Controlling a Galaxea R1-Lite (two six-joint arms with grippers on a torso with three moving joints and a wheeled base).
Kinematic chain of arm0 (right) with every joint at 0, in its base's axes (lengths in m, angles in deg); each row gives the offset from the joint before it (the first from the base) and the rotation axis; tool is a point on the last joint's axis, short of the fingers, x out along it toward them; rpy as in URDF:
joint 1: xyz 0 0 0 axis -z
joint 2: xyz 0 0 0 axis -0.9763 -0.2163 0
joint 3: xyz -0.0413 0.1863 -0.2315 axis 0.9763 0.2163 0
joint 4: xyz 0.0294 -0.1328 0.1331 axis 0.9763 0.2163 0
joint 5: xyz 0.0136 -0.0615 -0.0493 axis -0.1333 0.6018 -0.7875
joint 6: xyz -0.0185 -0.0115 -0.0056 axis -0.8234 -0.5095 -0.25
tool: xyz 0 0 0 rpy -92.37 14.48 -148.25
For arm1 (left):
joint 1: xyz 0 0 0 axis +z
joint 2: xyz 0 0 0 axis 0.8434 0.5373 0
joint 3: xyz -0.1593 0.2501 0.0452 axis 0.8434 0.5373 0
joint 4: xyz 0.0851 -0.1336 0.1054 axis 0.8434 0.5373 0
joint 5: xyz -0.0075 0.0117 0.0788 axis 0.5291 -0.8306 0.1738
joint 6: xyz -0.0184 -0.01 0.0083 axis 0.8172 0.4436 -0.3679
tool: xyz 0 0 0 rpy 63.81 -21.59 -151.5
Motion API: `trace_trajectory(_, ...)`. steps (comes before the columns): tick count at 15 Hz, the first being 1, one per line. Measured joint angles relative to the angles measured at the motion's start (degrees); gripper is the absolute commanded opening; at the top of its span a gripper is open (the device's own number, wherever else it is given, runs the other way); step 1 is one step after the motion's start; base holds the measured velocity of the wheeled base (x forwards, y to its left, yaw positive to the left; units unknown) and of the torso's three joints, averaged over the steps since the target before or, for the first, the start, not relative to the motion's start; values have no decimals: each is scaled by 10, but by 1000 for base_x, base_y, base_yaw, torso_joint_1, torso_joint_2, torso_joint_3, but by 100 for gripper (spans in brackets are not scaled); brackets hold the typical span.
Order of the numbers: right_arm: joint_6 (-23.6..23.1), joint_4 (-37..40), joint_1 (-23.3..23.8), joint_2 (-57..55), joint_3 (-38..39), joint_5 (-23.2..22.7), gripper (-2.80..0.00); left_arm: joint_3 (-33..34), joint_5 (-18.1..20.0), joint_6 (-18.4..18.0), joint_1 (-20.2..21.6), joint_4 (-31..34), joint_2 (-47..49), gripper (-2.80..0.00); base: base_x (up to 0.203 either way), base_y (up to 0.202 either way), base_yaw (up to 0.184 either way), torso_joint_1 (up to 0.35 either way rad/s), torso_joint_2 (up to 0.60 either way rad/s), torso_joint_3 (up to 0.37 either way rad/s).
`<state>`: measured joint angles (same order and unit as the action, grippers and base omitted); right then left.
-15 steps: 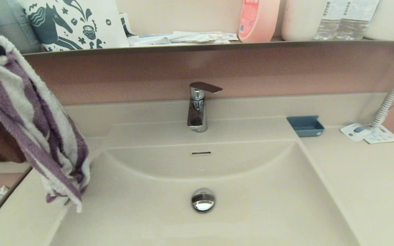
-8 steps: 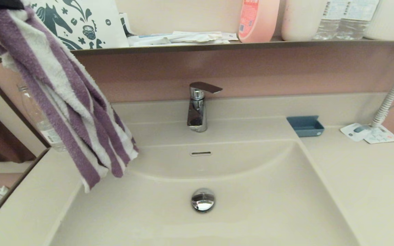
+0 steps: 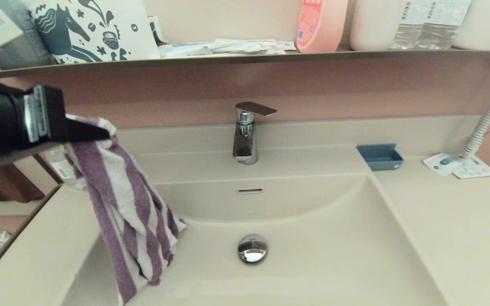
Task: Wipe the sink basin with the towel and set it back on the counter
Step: Wipe the sink
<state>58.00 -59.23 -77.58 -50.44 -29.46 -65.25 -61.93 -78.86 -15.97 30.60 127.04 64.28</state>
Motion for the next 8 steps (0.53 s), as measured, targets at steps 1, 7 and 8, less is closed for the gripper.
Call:
trace_trajectory(1, 0, 0, 0, 0, 0, 0, -280, 59, 2, -1, 4, -39, -9, -280, 0, 0, 0, 0, 0, 0)
trace_trajectory(7, 0, 0, 0, 0, 0, 0, -280, 332, 9, -6, 23, -304, -10, -280, 0, 0, 0, 0, 0, 0)
trace_trajectory(8, 0, 0, 0, 0, 0, 0, -280, 359, 14, -8, 24, -341, 2, -280, 0, 0, 0, 0, 0, 0)
